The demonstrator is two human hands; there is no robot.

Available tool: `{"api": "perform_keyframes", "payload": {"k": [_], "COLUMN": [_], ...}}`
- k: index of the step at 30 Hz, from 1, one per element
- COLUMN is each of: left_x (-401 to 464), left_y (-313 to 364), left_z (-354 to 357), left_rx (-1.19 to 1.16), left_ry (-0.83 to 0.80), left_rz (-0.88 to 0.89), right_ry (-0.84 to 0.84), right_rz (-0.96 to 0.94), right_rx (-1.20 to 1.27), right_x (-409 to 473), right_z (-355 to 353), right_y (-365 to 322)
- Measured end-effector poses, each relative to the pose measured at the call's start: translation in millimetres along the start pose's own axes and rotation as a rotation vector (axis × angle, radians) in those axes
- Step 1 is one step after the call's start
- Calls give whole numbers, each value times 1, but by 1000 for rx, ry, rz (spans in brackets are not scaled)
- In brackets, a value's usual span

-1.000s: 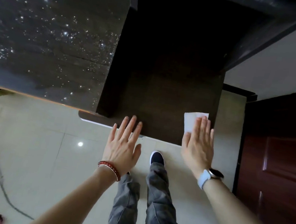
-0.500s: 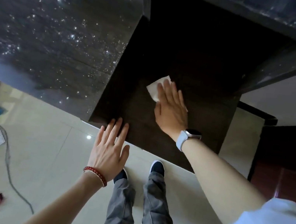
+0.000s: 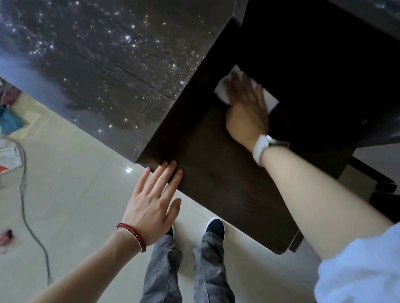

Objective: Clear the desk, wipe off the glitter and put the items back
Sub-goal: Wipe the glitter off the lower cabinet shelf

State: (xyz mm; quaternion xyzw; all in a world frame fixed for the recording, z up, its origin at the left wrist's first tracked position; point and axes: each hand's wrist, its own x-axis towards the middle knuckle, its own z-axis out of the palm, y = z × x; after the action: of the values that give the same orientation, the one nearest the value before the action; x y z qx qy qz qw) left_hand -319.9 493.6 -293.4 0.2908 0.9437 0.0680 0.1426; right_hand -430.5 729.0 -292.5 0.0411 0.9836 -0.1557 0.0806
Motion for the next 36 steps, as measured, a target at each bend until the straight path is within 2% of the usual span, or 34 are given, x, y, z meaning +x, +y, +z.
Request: {"api": "perform_keyframes", "payload": {"k": [3,6,11,15,17,20,21,23,25,28,31,33,34,36], "left_x": [-1,-1,-2,-6,-13,-27,-30,-30,-20,9,40,47,44,27], "left_y": [-1,-2,-4,-5,-5,-2,1,12,28,52,58,59,63,80], "left_z": [0,0,1,-2,-4,-9,-10,-9,-6,6,18,23,26,31], "left_rx": [1,12,-6,-61,-124,-192,-194,-183,-143,-62,-22,-44,-42,3], "left_ry": [4,-1,24,49,90,152,168,166,120,67,82,104,104,50], "left_rz": [4,8,29,27,-8,-69,-59,16,109,175,37,-86,-83,89], "right_ry": [-58,-78,-11,-56,-143,-257,-203,17,245,380,341,261,231,215], "right_rz": [-126,-157,7,-165,-186,63,195,426,529,550,430,393,382,359], "right_rx": [25,65,144,220,421,964,1153,1408,1329,855,385,232,199,181], "right_x": [-22,-23,-19,-74,-108,-134,-136,-137,-142,-161,-190,-209,-217,-225], "right_z": [6,7,11,34,45,40,33,22,16,25,42,49,51,50], "right_y": [-10,-9,-14,-42,-53,-62,-64,-64,-55,-30,-1,15,20,26]}}
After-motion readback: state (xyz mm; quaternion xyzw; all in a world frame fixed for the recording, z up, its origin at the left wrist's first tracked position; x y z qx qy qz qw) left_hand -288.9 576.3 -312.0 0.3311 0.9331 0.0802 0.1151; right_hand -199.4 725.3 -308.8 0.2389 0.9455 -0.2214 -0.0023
